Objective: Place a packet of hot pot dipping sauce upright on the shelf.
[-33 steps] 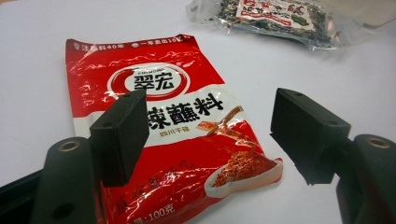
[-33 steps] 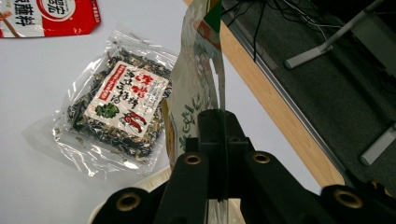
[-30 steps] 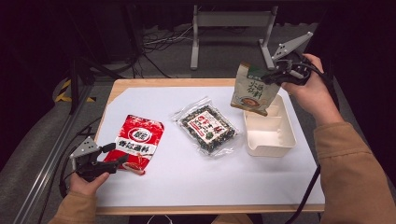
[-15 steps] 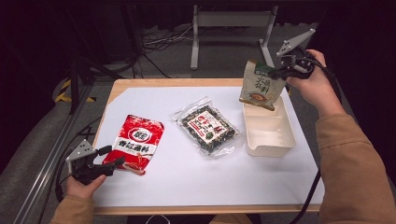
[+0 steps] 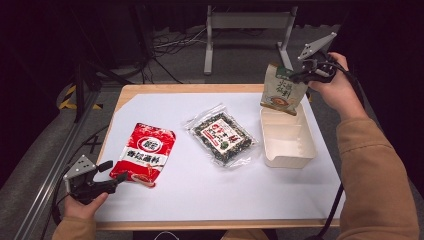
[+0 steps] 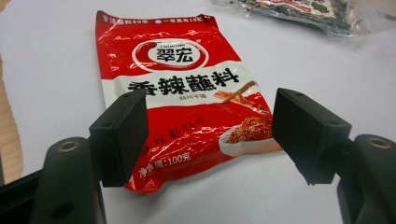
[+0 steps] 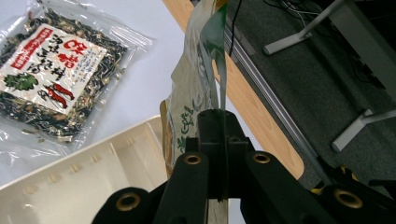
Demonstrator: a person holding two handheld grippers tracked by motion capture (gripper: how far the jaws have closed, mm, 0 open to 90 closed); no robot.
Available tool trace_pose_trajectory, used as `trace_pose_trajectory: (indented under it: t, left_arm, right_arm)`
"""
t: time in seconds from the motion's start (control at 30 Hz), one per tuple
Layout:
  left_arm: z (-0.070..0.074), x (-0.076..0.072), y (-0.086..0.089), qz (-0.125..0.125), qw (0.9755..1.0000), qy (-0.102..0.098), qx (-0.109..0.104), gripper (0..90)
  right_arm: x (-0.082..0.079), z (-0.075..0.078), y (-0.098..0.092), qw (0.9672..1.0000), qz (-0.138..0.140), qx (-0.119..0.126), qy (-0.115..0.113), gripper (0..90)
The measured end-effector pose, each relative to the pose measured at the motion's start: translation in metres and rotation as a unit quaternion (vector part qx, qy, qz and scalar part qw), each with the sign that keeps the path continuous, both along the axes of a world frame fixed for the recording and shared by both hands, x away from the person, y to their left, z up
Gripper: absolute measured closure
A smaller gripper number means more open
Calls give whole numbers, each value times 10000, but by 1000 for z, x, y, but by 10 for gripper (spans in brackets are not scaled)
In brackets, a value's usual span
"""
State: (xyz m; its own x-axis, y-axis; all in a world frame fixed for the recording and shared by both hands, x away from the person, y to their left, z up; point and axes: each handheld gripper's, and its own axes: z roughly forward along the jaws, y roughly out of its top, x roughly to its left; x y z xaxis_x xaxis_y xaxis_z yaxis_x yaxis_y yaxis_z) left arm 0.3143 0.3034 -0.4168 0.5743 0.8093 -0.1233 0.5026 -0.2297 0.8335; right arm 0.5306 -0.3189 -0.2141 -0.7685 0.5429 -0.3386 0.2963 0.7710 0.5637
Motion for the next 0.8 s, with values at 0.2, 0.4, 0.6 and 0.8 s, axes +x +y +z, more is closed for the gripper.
trace_pose_trajectory:
  t: [0.2, 0.4, 0.6, 0.8]
  left_arm:
    - [0, -2, 1, 71, 10000, 3, 7, 282]
    - [-1, -1, 1, 65, 10000, 12, 11, 282]
    - [-1, 0, 0, 29, 10000, 16, 19, 282]
    - [-1, 0, 0, 31, 10000, 19, 11, 282]
  right_arm:
    - [11, -7, 0, 9998, -83, -128, 87, 898]
    - [16, -11, 1, 9996, -134, -188, 140, 898]
    - [20, -15, 4, 9992, -172, -328, 133, 898]
    - [22, -15, 5, 9989, -193, -400, 136, 898]
